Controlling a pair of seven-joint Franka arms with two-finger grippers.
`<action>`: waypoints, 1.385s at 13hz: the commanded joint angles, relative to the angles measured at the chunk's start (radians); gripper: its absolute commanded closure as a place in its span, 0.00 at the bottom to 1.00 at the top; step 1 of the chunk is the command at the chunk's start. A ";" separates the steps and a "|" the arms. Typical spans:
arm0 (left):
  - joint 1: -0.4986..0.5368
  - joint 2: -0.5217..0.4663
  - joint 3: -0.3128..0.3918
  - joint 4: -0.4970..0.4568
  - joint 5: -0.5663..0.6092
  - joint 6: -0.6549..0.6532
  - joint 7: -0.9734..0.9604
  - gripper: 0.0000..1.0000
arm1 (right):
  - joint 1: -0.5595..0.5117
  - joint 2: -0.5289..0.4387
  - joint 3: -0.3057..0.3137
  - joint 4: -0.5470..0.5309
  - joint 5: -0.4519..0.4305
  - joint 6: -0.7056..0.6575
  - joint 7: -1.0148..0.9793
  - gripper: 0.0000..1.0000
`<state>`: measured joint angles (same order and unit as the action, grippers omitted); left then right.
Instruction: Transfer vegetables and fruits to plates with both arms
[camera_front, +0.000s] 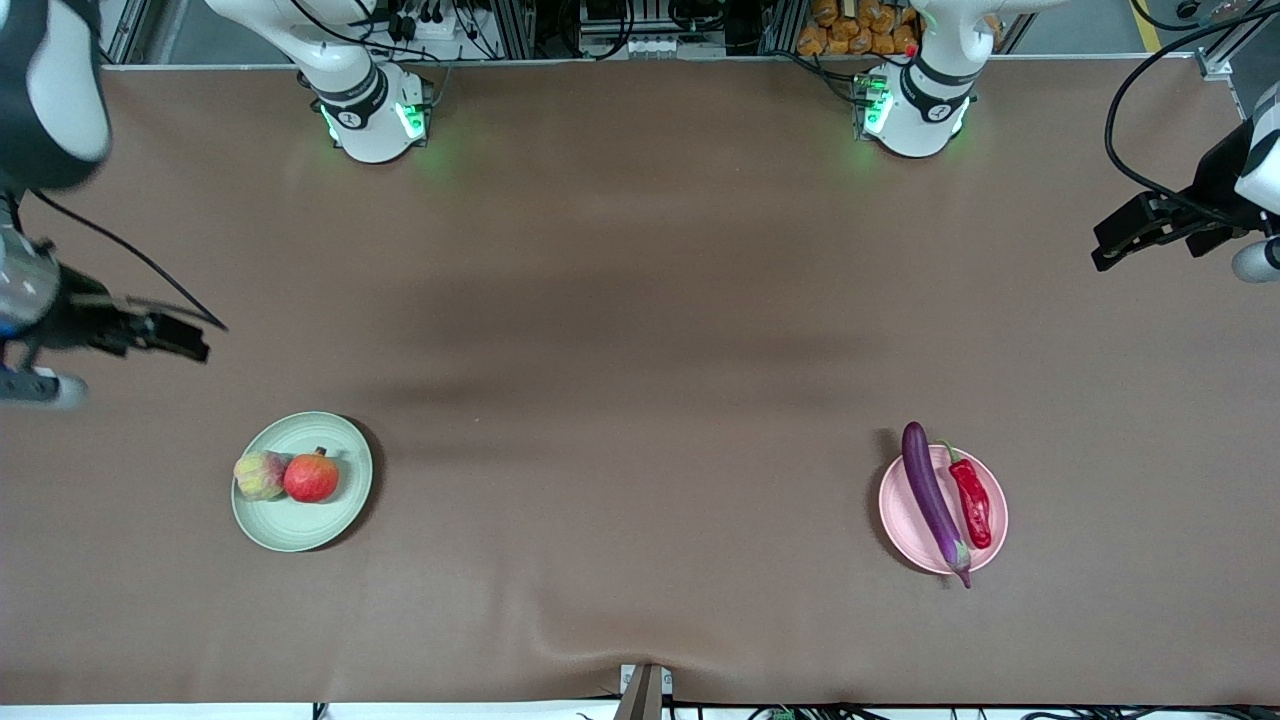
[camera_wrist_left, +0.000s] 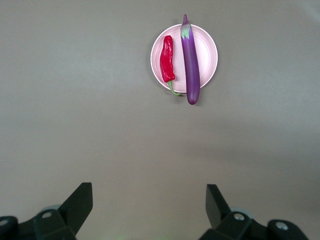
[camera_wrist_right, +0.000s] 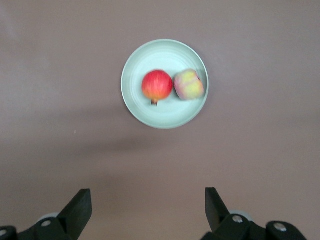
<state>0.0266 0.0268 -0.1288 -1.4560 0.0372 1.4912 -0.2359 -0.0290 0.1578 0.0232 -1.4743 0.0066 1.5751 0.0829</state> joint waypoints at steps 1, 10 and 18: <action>0.006 -0.016 0.002 -0.012 -0.010 -0.003 0.021 0.00 | 0.056 -0.085 -0.115 -0.035 0.047 -0.087 -0.069 0.00; 0.007 -0.024 0.002 -0.010 -0.008 -0.006 0.023 0.00 | 0.011 -0.129 -0.098 -0.032 0.050 -0.168 -0.118 0.00; 0.006 -0.018 0.002 -0.009 -0.007 -0.005 0.023 0.00 | -0.031 -0.133 -0.109 -0.017 0.046 -0.179 -0.184 0.00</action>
<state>0.0272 0.0268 -0.1285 -1.4554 0.0372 1.4912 -0.2359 -0.0352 0.0489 -0.0994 -1.4805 0.0578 1.3998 -0.0850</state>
